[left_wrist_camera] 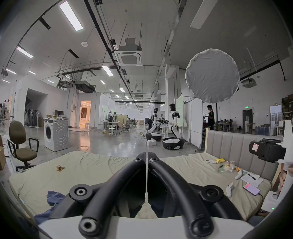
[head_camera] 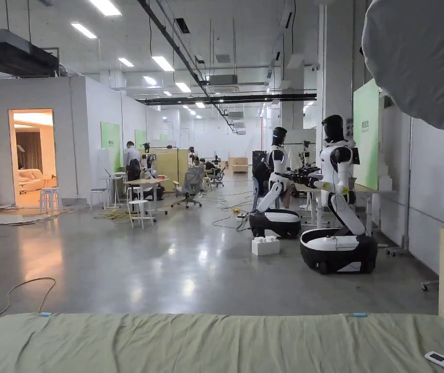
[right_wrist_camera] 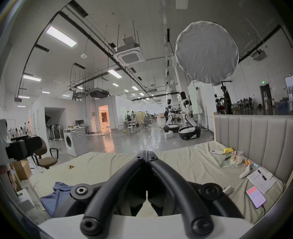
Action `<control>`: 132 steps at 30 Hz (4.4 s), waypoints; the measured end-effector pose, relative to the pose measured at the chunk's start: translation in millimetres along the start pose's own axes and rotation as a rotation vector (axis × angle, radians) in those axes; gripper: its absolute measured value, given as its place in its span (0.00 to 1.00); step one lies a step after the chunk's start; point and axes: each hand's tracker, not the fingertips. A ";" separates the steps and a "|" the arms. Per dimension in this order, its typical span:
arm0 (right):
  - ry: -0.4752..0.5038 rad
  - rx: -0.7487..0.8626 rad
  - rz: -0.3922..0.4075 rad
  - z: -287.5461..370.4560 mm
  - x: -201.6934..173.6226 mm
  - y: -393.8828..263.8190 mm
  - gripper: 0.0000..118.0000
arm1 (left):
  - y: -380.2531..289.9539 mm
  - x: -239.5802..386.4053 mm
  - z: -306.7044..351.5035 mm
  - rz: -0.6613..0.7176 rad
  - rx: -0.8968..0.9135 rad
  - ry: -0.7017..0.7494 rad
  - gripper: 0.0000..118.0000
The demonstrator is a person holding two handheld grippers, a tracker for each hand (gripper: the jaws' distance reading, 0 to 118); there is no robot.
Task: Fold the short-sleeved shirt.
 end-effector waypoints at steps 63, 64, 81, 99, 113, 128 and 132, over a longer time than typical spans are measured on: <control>-0.082 -0.209 -0.037 7.9 51.1 -38.8 0.00 | -40.3 -58.2 4.7 0.056 -0.224 -0.130 0.01; -0.052 -0.206 -0.080 9.2 50.8 -37.6 0.00 | -37.9 -60.0 3.9 0.032 -0.225 -0.132 0.01; -0.044 -0.197 -0.012 9.5 41.9 -33.3 0.00 | -34.4 -79.1 6.5 0.026 -0.217 -0.132 0.01; 0.012 -0.342 -0.037 -8.6 29.5 -71.6 0.00 | -124.4 -190.5 -72.8 0.075 -0.629 -0.003 0.87; -0.052 -0.576 -0.018 -31.4 33.2 -106.4 0.00 | -291.7 -244.7 -180.7 0.115 -1.011 0.093 0.76; -0.090 -0.678 -0.007 -30.6 25.5 -127.5 0.00 | -310.7 -280.4 -207.0 0.205 -1.091 0.116 0.05; -0.089 -0.626 -0.007 -15.7 36.5 -118.7 0.00 | -251.9 -290.2 -204.1 0.372 -0.889 0.119 0.04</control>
